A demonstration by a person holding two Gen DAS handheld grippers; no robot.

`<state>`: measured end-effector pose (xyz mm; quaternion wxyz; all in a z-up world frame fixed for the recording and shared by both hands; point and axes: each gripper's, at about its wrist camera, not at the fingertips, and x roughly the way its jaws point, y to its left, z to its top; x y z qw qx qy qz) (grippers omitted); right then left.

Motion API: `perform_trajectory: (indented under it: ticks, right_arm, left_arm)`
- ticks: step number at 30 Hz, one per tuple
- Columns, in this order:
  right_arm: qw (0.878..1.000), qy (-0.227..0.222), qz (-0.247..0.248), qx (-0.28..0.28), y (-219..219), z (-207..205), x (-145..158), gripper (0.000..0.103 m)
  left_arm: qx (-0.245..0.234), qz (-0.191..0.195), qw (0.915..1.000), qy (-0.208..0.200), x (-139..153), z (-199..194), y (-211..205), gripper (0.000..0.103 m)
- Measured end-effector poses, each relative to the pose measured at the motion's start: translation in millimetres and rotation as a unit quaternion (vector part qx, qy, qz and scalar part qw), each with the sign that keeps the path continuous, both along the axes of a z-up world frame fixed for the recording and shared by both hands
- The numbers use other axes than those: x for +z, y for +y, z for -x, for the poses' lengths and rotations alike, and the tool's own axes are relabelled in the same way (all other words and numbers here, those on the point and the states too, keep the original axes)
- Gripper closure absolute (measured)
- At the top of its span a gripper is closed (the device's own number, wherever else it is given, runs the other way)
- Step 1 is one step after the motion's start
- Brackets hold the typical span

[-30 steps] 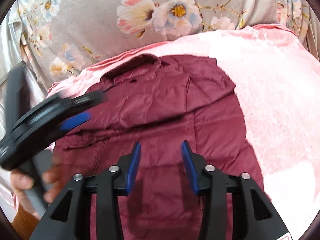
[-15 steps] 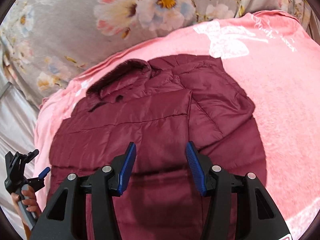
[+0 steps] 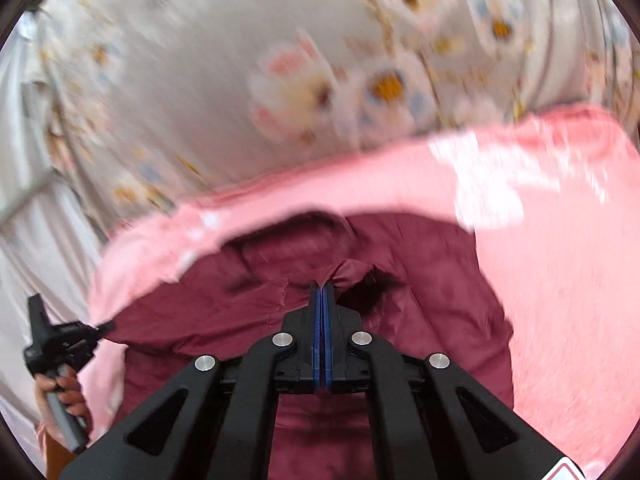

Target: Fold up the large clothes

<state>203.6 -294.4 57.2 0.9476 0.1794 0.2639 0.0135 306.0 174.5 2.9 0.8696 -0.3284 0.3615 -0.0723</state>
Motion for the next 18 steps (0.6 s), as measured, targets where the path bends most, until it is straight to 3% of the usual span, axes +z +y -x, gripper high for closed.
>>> perform_trajectory:
  ticks: [2, 5, 10, 16, 18]
  right_arm:
    - [1.0, 0.005, 0.02, 0.003, 4, 5, -2, 0.102]
    - [0.997, 0.072, 0.039, 0.012, 9, -4, -45, 0.102]
    - [0.99, 0.133, 0.042, 0.017, 12, -15, -94, 0.102]
    - [0.986, 0.165, 0.033, 0.024, 14, -20, -114, 0.103]
    - [0.984, 0.172, 0.035, 0.027, 15, -22, -114, 0.103]
  left_arm:
    - [-0.002, -0.028, 0.9996, -0.009, 7, 8, -2, 0.103]
    - [0.003, -0.071, 0.9974, 0.013, -10, 8, -5, 0.103]
    - [0.009, -0.081, 0.995, 0.058, -46, 0, -4, 0.103]
    - [0.003, -0.104, 0.992, 0.072, -65, 0, -7, 0.103]
    - [0.001, -0.128, 0.9892, 0.072, -66, -1, -13, 0.101]
